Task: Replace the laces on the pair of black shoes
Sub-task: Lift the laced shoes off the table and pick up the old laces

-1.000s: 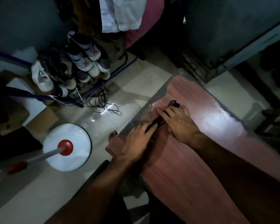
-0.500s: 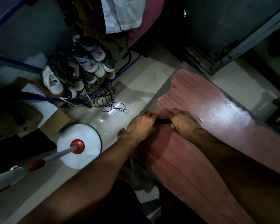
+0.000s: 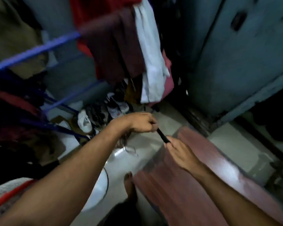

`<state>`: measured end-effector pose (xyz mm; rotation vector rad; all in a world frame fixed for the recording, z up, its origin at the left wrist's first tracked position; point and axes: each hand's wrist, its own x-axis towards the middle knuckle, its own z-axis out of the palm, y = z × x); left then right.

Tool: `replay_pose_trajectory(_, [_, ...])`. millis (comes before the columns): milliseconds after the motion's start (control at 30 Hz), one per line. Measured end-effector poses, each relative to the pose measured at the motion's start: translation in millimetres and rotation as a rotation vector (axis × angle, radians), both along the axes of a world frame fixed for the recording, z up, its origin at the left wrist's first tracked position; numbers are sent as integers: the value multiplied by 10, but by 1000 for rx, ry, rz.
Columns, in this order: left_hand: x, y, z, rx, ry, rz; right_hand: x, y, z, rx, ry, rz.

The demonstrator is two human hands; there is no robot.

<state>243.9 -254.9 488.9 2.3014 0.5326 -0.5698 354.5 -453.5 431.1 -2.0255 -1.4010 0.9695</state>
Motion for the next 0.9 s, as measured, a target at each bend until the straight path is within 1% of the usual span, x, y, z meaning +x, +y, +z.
replay_pose_trajectory(67, [-87,368,709,63,-42,-61,-103,405,437,72,20,-1])
replay_pose_trajectory(100, [-134,522,1015,86,-58,-82,-152,580,624,110,-1,16])
replay_pose_trajectory(133, [-246,724,1354,133,-84,-79,-221,825,843,187,-60,63])
replay_pose_trajectory(167, [-329,838,1605,174,-101,-74,-279,960,990,295,-179,108])
replay_pose_trajectory(200, [-441,998,1852,241,-129,-73,-350,1158,1120,450,-295,142])
replay_pose_trajectory(233, [-526,1114,2035,310,-147,-89,-398,1319,1204,548,-355,158])
replay_pose_trajectory(267, [-607,1235,2172,370,-160,-105,-458,1463,1277,640,-373,169])
replay_pose_trajectory(300, [-701,1379,2317,430,-174,-120,-518,1651,1319,706,-403,176])
replay_pose_trajectory(333, [-788,1494,2388,474,-183,-118,-584,1779,1418,715,-396,186])
replay_pose_trajectory(367, [-880,1632,2460,511,-203,-104,-673,1930,1537,707,-385,193])
replay_pose_trajectory(400, [-967,1743,2484,553,-219,-85,-794,2032,1656,633,-304,202])
replay_pose_trajectory(433, [-1051,1845,2477,585,-238,-57,-912,2134,1786,549,-160,155])
replay_pose_trajectory(467, [-1144,1965,2442,613,-261,-19,-994,2250,1882,526,-95,97])
replay_pose_trajectory(500, [-1224,2067,2372,641,-295,24,-1028,2365,1851,463,-117,62])
replay_pose_trajectory(533, [-1309,2176,2294,680,-337,72,-1083,2490,1846,402,-60,69])
replay_pose_trajectory(567, [-1393,2260,2184,725,-378,117,-1123,2588,1850,411,-39,91])
replay_pose_trajectory(633, [-1547,2414,1955,773,-437,217,-1190,2806,1852,431,-39,111])
replay_pose_trajectory(700, [-1645,2510,1717,730,-459,321,-1242,2994,1807,374,-61,126])
replay_pose_trajectory(767, [-1665,2523,1565,672,-435,391,-1300,3077,1758,327,-86,126])
replay_pose_trajectory(800, [-1662,2539,1519,688,-406,417,-1334,3099,1744,300,-94,131])
replay_pose_trajectory(833, [-1660,2562,1481,752,-397,442,-1359,3109,1740,281,-94,135])
replay_pose_trajectory(900, [-1664,2575,1478,857,-478,455,-1394,3139,1749,253,-88,134])
